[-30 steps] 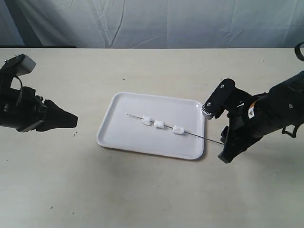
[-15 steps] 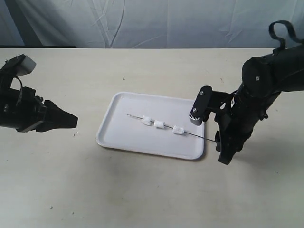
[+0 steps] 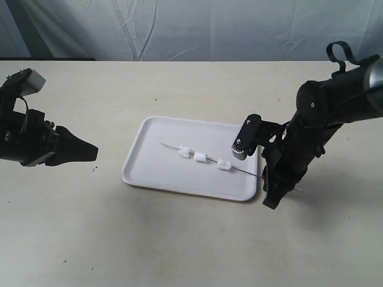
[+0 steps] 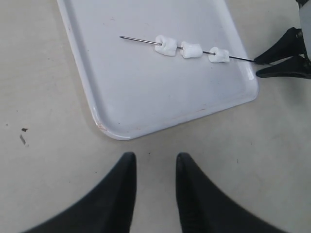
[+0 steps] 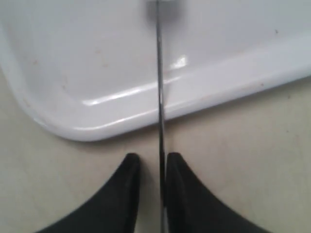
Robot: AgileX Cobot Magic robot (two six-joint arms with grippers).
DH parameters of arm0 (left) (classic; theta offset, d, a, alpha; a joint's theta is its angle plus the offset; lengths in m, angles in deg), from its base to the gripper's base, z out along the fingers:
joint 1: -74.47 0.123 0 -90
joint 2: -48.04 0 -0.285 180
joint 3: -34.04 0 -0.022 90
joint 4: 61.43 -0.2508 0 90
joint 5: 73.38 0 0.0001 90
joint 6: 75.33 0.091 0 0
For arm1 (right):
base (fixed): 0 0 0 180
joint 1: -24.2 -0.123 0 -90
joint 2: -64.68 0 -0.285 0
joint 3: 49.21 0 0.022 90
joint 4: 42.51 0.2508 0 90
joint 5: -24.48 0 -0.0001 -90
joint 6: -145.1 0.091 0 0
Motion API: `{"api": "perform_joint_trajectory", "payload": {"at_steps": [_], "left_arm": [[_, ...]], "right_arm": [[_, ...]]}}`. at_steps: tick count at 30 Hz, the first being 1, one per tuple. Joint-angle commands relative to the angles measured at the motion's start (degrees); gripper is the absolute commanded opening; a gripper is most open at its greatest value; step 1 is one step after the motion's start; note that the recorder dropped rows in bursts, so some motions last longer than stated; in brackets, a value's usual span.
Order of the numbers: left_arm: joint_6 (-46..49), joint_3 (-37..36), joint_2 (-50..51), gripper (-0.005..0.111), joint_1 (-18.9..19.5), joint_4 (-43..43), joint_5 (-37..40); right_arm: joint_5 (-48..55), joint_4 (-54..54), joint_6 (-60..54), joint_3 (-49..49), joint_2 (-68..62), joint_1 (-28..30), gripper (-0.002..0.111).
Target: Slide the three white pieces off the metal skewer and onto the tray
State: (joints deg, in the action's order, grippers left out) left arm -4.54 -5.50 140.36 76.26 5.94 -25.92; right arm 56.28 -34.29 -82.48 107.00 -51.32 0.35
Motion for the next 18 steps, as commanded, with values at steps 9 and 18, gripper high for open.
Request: {"api": "perform_joint_trajectory", "payload": {"at_steps": [9,18], "left_arm": [[0.1,0.4,0.1,0.028,-0.3,2.6,0.3],[-0.1,0.4,0.1,0.028,-0.3,6.7,2.3]], "right_arm": [[0.0,-8.2,8.4,-0.4,-1.2,-0.2,-0.001],[0.6,-15.3,18.9,-0.4,7.8,-0.2,-0.001]]}}
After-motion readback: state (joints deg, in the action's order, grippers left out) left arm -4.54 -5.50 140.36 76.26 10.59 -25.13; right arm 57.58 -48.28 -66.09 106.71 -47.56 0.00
